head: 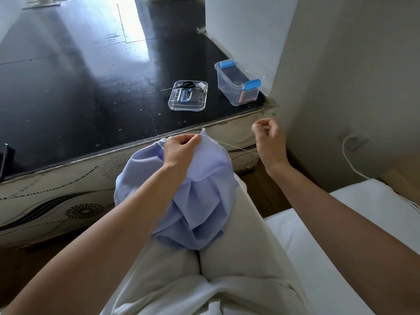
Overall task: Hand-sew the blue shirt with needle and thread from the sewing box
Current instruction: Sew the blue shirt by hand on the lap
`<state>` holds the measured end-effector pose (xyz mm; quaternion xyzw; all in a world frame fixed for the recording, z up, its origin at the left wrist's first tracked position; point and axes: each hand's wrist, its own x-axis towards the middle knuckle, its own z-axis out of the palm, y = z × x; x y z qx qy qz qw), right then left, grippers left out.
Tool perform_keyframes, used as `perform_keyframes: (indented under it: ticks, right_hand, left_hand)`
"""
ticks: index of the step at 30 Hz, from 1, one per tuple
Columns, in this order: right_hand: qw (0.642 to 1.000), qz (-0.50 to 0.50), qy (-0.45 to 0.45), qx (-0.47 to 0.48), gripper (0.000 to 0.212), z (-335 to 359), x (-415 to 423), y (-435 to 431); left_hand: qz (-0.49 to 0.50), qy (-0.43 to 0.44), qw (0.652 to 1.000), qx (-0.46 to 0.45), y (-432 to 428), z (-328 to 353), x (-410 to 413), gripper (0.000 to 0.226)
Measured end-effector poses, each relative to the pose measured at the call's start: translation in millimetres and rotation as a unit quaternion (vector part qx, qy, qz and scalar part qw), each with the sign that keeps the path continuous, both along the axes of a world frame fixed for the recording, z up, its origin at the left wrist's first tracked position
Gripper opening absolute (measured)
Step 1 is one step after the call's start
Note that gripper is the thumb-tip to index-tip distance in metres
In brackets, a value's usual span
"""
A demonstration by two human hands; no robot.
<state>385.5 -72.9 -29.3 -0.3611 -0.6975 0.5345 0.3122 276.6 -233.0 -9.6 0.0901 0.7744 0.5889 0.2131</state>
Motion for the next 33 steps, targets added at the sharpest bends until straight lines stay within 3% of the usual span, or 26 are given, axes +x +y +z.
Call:
perform_keyframes:
  ticks: [5,11,17,19,21,23,24,25,26,30,33]
  right_hand:
    - [0.971,0.191,-0.076,0.123,0.018,4.9,-8.1,-21.6]
    - [0.960,0.208,-0.068,0.174,0.033,-2.6,-26.4,-34.1]
    - [0.958,0.195,-0.031,0.210,0.026,-8.2,-29.3,-33.6]
    - [0.951,0.237,-0.002,0.198,0.021,-4.0,-23.7,-30.8]
    - [0.920,0.372,-0.027,0.119,0.011,4.0,-14.8,-28.2]
    - [0.840,0.516,-0.164,0.019,0.007,14.7,-4.0,-24.1]
    - [0.804,0.550,-0.227,-0.014,0.005,17.9,1.2,-23.2]
    - [0.794,0.553,-0.253,-0.026,0.006,16.9,3.9,-21.6]
    - [0.812,0.531,-0.240,-0.031,0.008,15.6,5.1,-20.0]
    - [0.943,0.326,-0.068,0.016,0.007,7.5,-4.2,-17.6]
    - [0.968,0.240,-0.004,0.080,0.012,2.0,-14.3,-23.2]
  left_hand:
    - [-0.009,-0.030,0.999,0.016,1.1,1.1,3.1,0.014]
    - [-0.029,-0.062,0.997,0.036,0.0,6.5,7.6,0.014]
    - [-0.021,-0.071,0.996,0.043,0.8,4.6,5.5,0.018]
    - [-0.008,-0.081,0.996,0.045,0.5,2.1,0.8,0.017]
    - [0.011,-0.087,0.995,0.047,-0.3,1.4,-3.4,0.014]
    - [0.025,-0.092,0.994,0.060,-0.8,0.6,-6.4,0.015]
    - [0.026,-0.090,0.994,0.061,-0.1,0.3,-6.7,0.013]
    - [0.025,-0.089,0.994,0.065,0.0,0.3,-7.5,0.011]
    - [0.024,-0.089,0.993,0.069,0.2,0.2,-7.9,0.009]
    - [0.031,-0.126,0.989,0.068,0.8,-0.9,-9.3,0.011]
    - [0.025,-0.137,0.988,0.062,2.1,-3.8,-9.1,0.020]
